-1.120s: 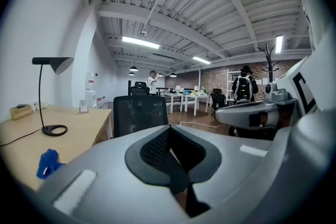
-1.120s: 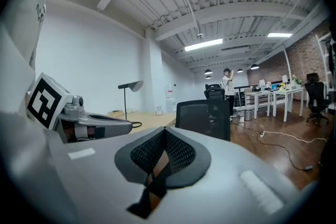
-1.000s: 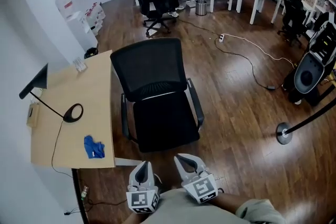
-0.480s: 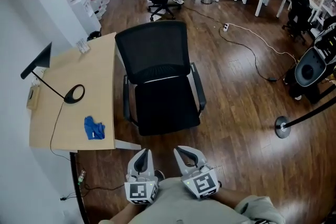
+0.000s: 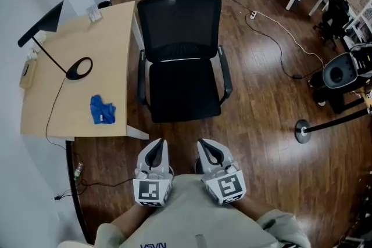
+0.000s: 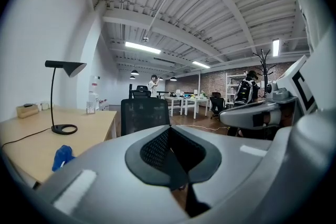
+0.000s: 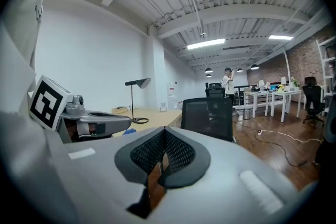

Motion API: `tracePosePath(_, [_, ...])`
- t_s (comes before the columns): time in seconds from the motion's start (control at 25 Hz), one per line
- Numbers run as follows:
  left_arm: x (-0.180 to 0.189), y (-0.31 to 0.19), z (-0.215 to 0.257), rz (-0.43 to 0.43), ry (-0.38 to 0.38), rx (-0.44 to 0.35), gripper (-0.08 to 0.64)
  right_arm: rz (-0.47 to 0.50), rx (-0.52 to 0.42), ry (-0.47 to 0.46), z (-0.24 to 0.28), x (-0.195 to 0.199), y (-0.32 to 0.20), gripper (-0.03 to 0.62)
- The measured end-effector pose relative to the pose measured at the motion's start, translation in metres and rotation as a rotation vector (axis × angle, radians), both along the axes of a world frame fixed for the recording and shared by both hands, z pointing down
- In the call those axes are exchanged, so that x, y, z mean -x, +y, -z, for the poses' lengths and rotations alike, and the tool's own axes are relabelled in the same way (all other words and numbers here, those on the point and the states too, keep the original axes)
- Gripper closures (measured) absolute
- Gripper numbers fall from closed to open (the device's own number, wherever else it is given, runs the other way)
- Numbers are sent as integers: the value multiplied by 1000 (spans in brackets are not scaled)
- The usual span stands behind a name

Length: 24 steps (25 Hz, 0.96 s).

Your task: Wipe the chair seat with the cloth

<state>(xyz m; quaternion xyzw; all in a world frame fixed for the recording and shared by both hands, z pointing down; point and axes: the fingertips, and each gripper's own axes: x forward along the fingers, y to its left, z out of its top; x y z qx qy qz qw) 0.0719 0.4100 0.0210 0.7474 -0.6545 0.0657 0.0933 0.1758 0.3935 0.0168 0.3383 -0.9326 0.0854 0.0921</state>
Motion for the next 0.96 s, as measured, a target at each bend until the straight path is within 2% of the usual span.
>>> tracePosePath(0.2, [13, 2, 2, -7, -3, -10, 555, -9, -4, 2, 0, 11, 1, 591])
tracePosePath(0.96, [1, 11, 11, -9, -26, -31, 555, 4, -23, -19, 10, 1, 7, 591])
